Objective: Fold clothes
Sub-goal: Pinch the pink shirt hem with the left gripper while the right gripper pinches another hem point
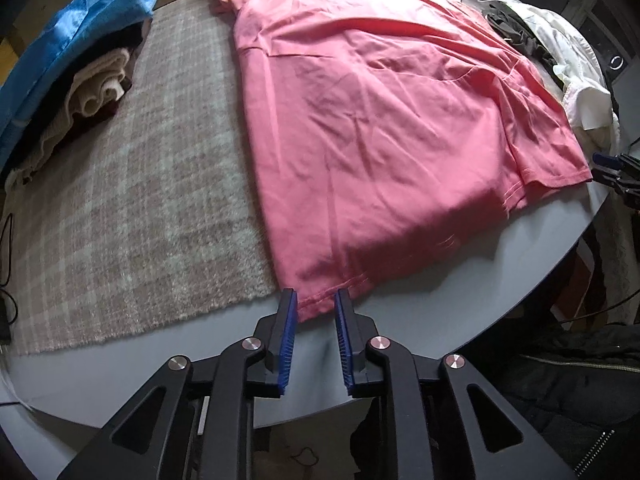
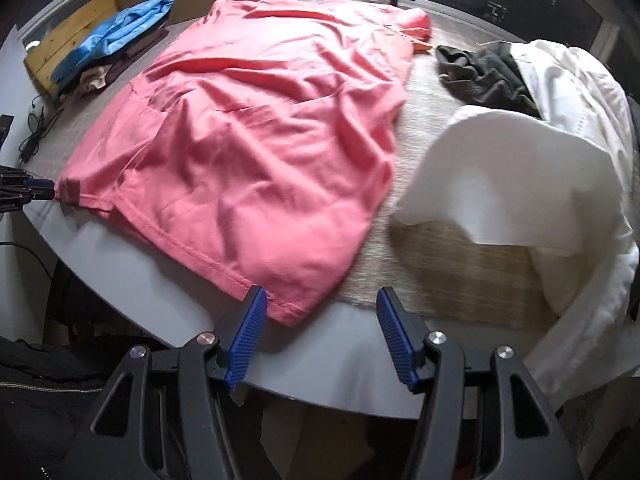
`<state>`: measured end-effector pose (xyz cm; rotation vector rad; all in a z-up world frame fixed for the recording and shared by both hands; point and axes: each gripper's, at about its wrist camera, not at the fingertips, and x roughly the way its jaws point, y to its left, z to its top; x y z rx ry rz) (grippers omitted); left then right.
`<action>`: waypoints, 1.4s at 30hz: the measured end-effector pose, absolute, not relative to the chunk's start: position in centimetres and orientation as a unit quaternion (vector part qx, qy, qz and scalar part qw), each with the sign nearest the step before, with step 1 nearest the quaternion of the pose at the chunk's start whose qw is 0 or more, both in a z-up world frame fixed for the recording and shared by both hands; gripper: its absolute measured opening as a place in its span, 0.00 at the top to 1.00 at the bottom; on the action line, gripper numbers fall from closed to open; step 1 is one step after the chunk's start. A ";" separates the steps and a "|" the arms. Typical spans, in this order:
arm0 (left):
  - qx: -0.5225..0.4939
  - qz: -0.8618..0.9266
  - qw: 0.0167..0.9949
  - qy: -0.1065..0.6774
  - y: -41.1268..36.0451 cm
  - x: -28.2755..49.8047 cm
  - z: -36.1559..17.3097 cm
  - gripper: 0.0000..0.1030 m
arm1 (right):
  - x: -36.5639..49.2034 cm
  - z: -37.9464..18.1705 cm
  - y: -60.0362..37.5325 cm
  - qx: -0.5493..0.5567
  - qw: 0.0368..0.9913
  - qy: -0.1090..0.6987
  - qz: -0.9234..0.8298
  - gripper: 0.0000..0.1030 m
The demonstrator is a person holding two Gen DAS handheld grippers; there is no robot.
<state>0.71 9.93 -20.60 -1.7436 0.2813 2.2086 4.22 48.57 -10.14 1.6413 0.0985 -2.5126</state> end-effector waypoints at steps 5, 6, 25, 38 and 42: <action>-0.602 0.776 0.158 0.106 9.9 0.7 -20.9 0.97 | 3.7 -10.4 47.6 0.546 0.075 0.043 -0.833 0.45; -0.599 0.777 0.161 0.104 10.1 0.6 -21.0 0.97 | 3.7 -10.3 47.6 0.546 0.074 0.044 -0.834 0.45; -0.558 0.812 0.158 0.063 6.2 -0.4 -15.4 0.97 | 5.1 -11.2 46.8 0.530 0.091 0.046 -0.842 0.46; -0.555 0.813 0.156 0.081 6.5 -2.1 -14.9 0.97 | -0.2 -9.7 50.7 0.521 0.058 0.010 -0.852 0.92; -0.559 0.810 0.158 0.077 6.6 -2.0 -15.5 0.97 | 0.1 -10.2 50.8 0.533 0.065 -0.004 -0.843 0.69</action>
